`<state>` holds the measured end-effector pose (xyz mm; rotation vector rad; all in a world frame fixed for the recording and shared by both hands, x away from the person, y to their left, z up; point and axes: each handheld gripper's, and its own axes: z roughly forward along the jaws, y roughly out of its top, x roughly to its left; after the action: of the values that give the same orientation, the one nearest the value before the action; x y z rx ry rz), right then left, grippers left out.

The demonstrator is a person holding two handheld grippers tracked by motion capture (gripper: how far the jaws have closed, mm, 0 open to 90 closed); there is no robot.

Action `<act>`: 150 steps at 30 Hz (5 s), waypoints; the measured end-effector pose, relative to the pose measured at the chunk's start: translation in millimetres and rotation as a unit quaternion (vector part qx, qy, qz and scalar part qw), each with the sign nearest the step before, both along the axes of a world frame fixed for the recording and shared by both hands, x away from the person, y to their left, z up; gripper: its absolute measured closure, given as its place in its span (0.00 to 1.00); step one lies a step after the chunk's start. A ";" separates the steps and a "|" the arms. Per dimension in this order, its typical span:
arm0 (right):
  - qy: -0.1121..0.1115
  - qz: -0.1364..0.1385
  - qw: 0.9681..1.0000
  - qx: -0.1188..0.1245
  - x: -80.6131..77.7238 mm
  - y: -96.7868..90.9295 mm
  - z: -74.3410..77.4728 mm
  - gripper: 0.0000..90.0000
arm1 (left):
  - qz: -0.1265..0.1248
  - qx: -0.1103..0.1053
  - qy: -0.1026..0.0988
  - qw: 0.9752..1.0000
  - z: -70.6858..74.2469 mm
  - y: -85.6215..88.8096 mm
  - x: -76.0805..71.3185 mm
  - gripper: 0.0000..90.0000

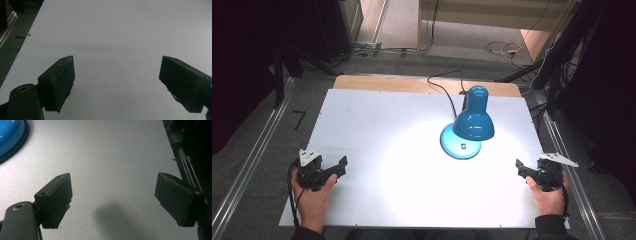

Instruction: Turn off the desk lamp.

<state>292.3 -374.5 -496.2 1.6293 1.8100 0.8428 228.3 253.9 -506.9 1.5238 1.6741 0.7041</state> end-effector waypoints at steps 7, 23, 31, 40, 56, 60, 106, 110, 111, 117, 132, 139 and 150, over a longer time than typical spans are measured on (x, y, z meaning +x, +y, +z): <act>0.000 0.022 1.000 0.001 -2.9 8.1 1.7 0.15 | -0.002 -0.002 0.001 1.000 -0.3 -0.9 1.6 0.15; -0.008 0.045 0.999 0.000 -5.2 25.1 6.0 0.15 | -0.002 0.000 0.001 1.000 -0.5 -1.2 1.8 0.15; 0.001 0.055 0.998 0.012 -3.6 33.3 4.6 0.15 | -0.002 0.000 0.001 1.000 -0.4 -1.3 1.6 0.15; -0.003 0.067 0.998 0.011 -1.9 43.4 5.5 0.15 | -0.003 0.001 0.002 1.000 -0.6 -1.5 1.7 0.15; -0.001 0.082 0.997 0.013 4.2 55.5 3.9 0.15 | -0.004 0.001 0.001 1.000 -0.9 -2.1 2.1 0.15; -0.001 0.089 0.996 0.013 5.9 60.7 3.3 0.15 | -0.004 0.001 0.001 1.000 -0.9 -2.1 2.1 0.15; 0.007 0.124 0.992 0.023 22.0 94.0 0.2 0.16 | -0.005 -0.001 0.001 1.000 -0.7 -1.6 1.9 0.15; 0.008 0.130 0.991 0.022 23.8 97.5 0.0 0.16 | -0.005 -0.001 0.001 1.000 -0.5 -1.4 1.7 0.15; 0.007 0.131 0.991 0.022 24.7 99.2 0.1 0.16 | -0.005 -0.001 0.001 1.000 -0.6 -1.5 1.7 0.15; 0.006 0.132 0.991 0.023 26.7 102.4 0.8 0.16 | -0.004 -0.001 0.001 1.000 -0.6 -1.4 1.7 0.15; 0.006 0.135 0.990 0.024 29.3 107.5 0.7 0.18 | -0.006 -0.002 0.001 1.000 -0.5 -1.5 1.6 0.15; 0.005 0.138 0.990 0.025 30.4 110.5 1.3 0.19 | -0.007 -0.002 0.001 1.000 -0.3 -1.5 1.6 0.15; 0.003 0.141 0.990 0.028 32.9 117.3 1.3 0.21 | -0.006 -0.003 0.000 1.000 -0.1 -1.4 1.4 0.15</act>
<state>325.2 -257.3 -494.9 1.4268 2.0697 1.0195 229.7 252.5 -507.0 1.5286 1.6636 0.6915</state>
